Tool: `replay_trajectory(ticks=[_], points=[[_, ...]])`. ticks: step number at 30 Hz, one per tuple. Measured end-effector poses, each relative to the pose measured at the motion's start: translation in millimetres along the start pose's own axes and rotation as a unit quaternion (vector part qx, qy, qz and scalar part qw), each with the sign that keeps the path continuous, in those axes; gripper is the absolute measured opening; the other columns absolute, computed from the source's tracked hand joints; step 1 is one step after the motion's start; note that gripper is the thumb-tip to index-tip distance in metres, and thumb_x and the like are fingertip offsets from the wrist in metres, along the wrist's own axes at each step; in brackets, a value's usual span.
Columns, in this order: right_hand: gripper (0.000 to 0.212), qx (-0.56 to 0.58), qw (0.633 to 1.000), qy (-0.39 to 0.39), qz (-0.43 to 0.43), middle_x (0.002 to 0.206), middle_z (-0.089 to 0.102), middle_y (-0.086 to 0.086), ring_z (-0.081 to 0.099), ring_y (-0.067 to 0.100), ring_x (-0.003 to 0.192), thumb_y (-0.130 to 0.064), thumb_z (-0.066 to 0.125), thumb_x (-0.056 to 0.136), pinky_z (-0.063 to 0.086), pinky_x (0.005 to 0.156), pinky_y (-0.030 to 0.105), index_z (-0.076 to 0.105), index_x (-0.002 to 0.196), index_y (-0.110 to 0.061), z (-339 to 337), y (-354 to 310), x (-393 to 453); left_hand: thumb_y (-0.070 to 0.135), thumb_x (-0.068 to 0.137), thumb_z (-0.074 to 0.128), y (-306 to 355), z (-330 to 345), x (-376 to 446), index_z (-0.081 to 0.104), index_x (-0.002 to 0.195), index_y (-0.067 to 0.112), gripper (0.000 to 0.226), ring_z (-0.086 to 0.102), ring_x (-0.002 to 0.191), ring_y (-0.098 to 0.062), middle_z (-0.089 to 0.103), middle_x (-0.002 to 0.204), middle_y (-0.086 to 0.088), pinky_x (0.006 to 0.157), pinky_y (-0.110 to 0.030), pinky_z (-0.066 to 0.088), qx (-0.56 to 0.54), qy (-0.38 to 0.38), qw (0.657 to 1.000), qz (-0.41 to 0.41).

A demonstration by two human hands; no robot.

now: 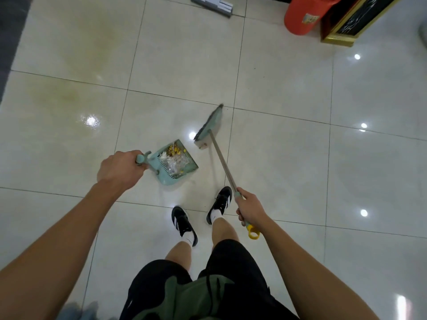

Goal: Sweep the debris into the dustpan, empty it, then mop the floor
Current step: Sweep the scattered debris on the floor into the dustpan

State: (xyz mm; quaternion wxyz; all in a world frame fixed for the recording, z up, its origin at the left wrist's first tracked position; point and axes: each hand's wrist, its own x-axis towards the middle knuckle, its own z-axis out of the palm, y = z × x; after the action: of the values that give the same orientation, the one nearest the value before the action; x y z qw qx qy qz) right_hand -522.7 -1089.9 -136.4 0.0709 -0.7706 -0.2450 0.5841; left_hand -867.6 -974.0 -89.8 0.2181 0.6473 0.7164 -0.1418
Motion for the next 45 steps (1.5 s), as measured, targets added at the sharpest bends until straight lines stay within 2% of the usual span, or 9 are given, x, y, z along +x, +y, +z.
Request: replay_trajectory(ticks=[3, 7, 12, 17, 22, 27, 29, 38, 45], points=[[0.048, -0.085, 0.996, 0.029, -0.02, 0.093, 0.063, 0.008, 0.055, 0.022, 0.057, -0.029, 0.039, 0.103, 0.048, 0.041, 0.026, 0.038, 0.151, -0.034, -3, -1, 5, 0.054, 0.094, 0.059, 0, -3, 3, 0.067, 0.1, 0.025, 0.031, 0.061, 0.076, -0.035, 0.062, 0.078, -0.008, 0.067, -0.036, 0.049, 0.014, 0.003, 1.0, 0.0], [0.052, -0.195, 0.978, 0.054, -0.048, 0.109, 0.061, 0.013, 0.067, 0.027, 0.062, -0.015, 0.041, 0.1, 0.052, 0.042, 0.027, 0.037, 0.151, -0.022, -10, -11, 19, 0.052, 0.096, 0.057, -1, -4, 10, 0.066, 0.101, 0.026, 0.029, 0.055, 0.069, -0.032, 0.057, 0.073, -0.004, 0.064, -0.035, 0.045, 0.023, 0.01, 1.0, -0.002], [0.055, -0.284, 0.955, 0.067, -0.06, 0.119, 0.061, 0.016, 0.062, 0.035, 0.098, -0.004, 0.044, 0.09, 0.058, 0.08, 0.041, 0.046, 0.144, -0.016, -15, -30, 42, 0.048, 0.096, 0.059, 5, -8, 22, 0.067, 0.103, 0.028, 0.023, 0.052, 0.07, -0.03, 0.068, 0.086, -0.009, 0.066, -0.034, 0.044, 0.038, 0.001, 0.999, 0.015], [0.05, -0.273, 0.961, 0.027, -0.04, 0.111, 0.058, 0.013, 0.063, 0.032, 0.091, -0.005, 0.043, 0.093, 0.059, 0.071, 0.041, 0.047, 0.143, -0.011, -6, -28, 47, 0.046, 0.095, 0.06, 6, -7, 33, 0.067, 0.099, 0.029, 0.018, 0.054, 0.073, -0.031, 0.068, 0.087, -0.008, 0.068, -0.035, 0.046, 0.02, -0.002, 1.0, 0.0], [0.049, -0.244, 0.97, -0.01, -0.015, 0.106, 0.054, 0.006, 0.058, 0.02, 0.071, -0.011, 0.042, 0.098, 0.047, 0.049, 0.027, 0.042, 0.147, -0.015, 6, -13, 38, 0.045, 0.097, 0.057, 6, 4, 32, 0.066, 0.103, 0.027, 0.021, 0.054, 0.072, -0.03, 0.064, 0.083, -0.006, 0.066, -0.034, 0.044, 0.028, -0.005, 1.0, 0.002], [0.042, -0.184, 0.982, -0.049, 0.0, 0.091, 0.058, 0.007, 0.054, 0.021, 0.063, -0.015, 0.046, 0.092, 0.051, 0.057, 0.032, 0.058, 0.132, -0.017, 15, -1, 27, 0.047, 0.098, 0.053, 7, 13, 26, 0.065, 0.109, 0.027, 0.026, 0.054, 0.072, -0.03, 0.066, 0.086, -0.008, 0.066, -0.034, 0.044, 0.037, -0.007, 0.999, 0.012], [0.046, -0.157, 0.986, -0.06, 0.004, 0.086, 0.056, 0.008, 0.052, 0.022, 0.057, -0.014, 0.046, 0.09, 0.048, 0.05, 0.03, 0.058, 0.134, -0.02, 20, 4, 19, 0.047, 0.098, 0.053, 4, 14, 24, 0.065, 0.108, 0.028, 0.025, 0.055, 0.071, -0.029, 0.066, 0.086, -0.007, 0.066, -0.034, 0.044, 0.036, -0.002, 0.999, 0.013], [0.055, -0.188, 0.981, -0.04, -0.034, 0.104, 0.051, 0.005, 0.044, 0.009, 0.058, -0.018, 0.047, 0.092, 0.037, 0.048, 0.02, 0.048, 0.147, -0.023, 36, 0, -13, 0.042, 0.097, 0.054, -1, 20, 5, 0.065, 0.109, 0.027, 0.022, 0.065, 0.082, -0.035, 0.069, 0.09, -0.01, 0.067, -0.035, 0.045, 0.024, 0.013, 0.999, 0.032], [0.038, -0.252, 0.966, -0.003, -0.059, 0.1, 0.06, 0.015, 0.054, 0.024, 0.058, -0.01, 0.039, 0.089, 0.048, 0.04, 0.027, 0.057, 0.122, -0.012, 32, -11, -25, 0.041, 0.096, 0.057, -20, 19, -13, 0.065, 0.106, 0.028, 0.019, 0.057, 0.074, -0.031, 0.068, 0.09, -0.008, 0.066, -0.034, 0.044, 0.006, 0.01, 1.0, 0.018]])
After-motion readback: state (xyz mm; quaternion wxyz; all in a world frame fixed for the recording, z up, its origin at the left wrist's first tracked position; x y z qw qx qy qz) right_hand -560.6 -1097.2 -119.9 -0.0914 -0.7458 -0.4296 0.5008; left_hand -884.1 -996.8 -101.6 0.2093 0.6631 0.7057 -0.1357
